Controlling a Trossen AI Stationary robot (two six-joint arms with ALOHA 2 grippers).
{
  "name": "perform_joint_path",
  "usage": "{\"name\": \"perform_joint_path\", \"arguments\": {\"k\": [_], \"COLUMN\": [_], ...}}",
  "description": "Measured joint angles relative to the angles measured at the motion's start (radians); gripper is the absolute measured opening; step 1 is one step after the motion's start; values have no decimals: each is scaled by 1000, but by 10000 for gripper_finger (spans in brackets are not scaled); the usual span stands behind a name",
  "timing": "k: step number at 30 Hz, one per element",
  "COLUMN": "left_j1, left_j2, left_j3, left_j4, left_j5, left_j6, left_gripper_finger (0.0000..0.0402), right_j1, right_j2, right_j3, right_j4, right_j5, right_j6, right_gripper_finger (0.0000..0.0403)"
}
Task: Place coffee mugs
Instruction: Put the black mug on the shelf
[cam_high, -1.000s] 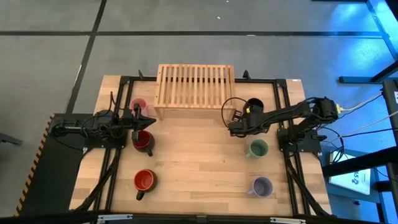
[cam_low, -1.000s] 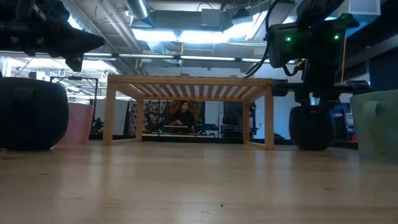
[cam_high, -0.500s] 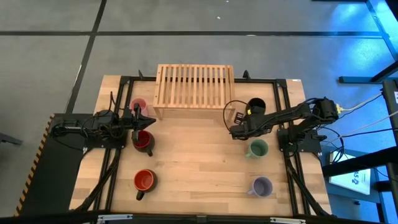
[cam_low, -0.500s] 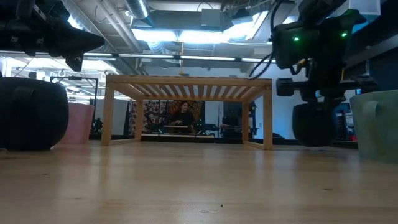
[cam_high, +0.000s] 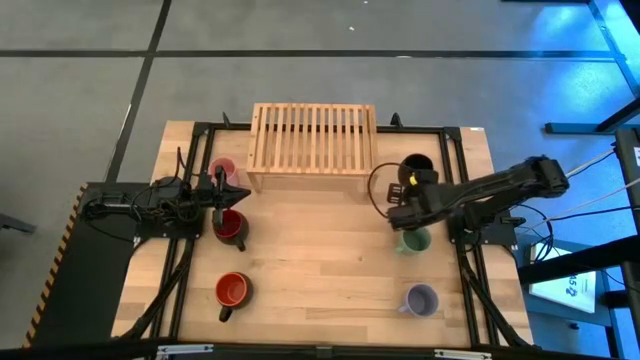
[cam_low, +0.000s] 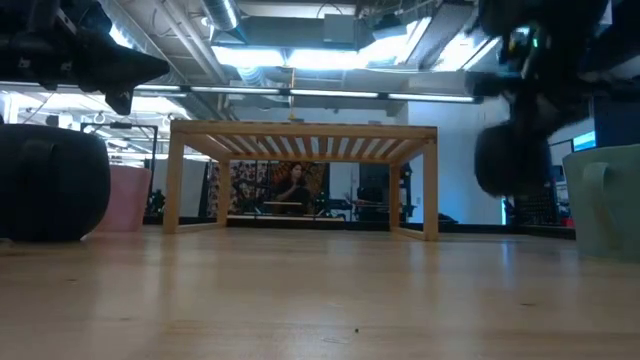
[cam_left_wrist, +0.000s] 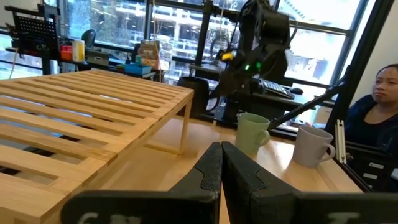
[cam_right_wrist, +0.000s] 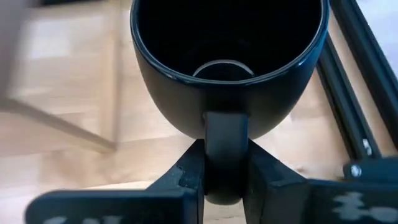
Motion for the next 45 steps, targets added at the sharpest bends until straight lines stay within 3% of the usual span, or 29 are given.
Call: {"name": "perform_joint_path", "arguments": {"k": [7,16,24,31,45], "left_j1": [0,0,0,0,0], "left_j2": [0,0,0,0,0], "left_j3": [0,0,0,0,0], "left_j4": [0,0,0,0,0], "left_j5": [-5,-7,-8,-8,-14], "left_j6": [0,0,1,1,1], "left_gripper_finger": [0,0,0,0,0], "right_j1": [-60,-217,-323,-399,-539], "right_j2": [-6,39,222,387,417], "right_j3": [248,468,685,856,857], "right_j4": [-195,-7,93,95,177], "right_j5": [101,133,74,7,-63], "right_j6": [-193,-629,-915,-1003,-1024], "right_gripper_finger": [48,48,48,48,55]}}
